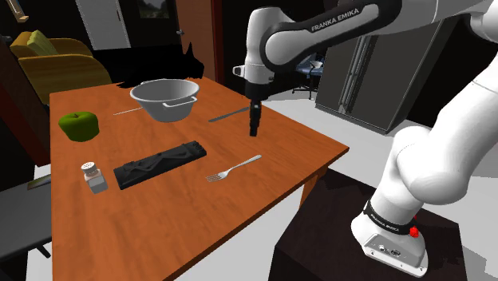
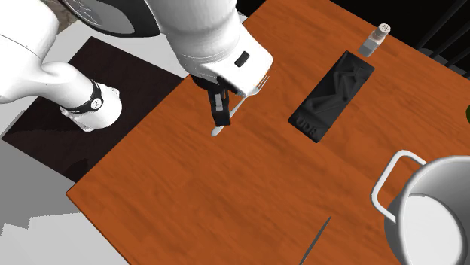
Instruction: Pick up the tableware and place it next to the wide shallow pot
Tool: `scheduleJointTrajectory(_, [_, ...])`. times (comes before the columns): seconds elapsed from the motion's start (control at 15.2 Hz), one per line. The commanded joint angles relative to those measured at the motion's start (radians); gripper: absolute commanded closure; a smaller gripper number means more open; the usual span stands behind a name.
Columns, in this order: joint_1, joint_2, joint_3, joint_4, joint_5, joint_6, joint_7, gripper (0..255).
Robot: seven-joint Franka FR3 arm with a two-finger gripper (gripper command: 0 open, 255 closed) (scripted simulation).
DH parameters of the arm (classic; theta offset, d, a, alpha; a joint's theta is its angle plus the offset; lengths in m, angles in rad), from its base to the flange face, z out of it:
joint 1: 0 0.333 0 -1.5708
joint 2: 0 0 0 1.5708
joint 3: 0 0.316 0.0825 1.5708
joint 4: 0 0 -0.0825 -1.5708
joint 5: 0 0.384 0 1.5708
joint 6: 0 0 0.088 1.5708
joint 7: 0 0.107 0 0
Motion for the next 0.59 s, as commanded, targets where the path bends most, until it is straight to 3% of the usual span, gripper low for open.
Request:
scheduleJointTrajectory(0.0, [0.026,0.052,0.014,0.014,0.002,0.039,-0.054,0])
scheduleJointTrajectory(0.53, [0.110,0.256,0.078,0.064,-0.009,0.190,-0.256,0])
